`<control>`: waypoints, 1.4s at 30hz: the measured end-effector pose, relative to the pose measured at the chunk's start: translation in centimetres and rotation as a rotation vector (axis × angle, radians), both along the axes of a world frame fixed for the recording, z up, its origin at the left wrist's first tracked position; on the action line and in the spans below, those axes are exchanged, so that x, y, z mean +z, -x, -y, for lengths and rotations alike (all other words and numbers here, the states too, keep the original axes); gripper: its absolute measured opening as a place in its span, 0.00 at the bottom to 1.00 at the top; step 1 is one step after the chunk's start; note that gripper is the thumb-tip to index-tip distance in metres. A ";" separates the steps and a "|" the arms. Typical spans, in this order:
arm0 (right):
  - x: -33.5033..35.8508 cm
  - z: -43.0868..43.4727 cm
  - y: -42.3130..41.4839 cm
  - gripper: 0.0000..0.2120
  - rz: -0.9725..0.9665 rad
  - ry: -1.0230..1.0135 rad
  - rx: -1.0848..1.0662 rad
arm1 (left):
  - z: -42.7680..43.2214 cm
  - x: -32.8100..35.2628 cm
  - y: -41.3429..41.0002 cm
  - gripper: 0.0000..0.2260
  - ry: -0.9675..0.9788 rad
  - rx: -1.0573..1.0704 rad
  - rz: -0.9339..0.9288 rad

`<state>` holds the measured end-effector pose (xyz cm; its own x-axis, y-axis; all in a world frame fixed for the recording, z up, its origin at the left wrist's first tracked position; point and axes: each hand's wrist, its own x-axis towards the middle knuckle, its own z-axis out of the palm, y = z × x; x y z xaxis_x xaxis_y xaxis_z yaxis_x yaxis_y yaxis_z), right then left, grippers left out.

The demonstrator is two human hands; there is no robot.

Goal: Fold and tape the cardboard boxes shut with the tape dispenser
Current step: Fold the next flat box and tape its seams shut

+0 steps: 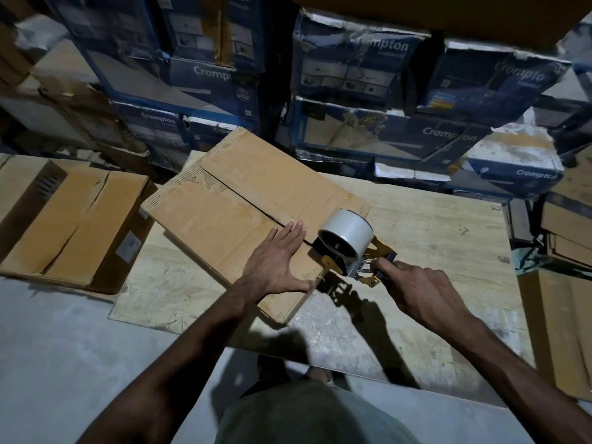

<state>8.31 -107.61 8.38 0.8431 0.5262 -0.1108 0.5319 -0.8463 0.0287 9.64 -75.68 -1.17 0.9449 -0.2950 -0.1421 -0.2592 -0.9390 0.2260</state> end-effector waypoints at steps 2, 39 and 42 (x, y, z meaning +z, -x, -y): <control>-0.2 0.4 0.3 0.09 -0.006 -0.001 -0.011 | 0.0 0.1 0.0 0.57 0.012 -0.018 -0.013; -3.0 5.7 3.1 0.15 -0.111 0.057 -0.011 | 3.0 -1.2 -0.5 0.36 -0.008 -0.307 0.004; -5.6 5.3 2.6 0.14 -0.135 0.031 0.011 | 2.9 -1.2 -0.5 0.37 0.022 -0.304 0.002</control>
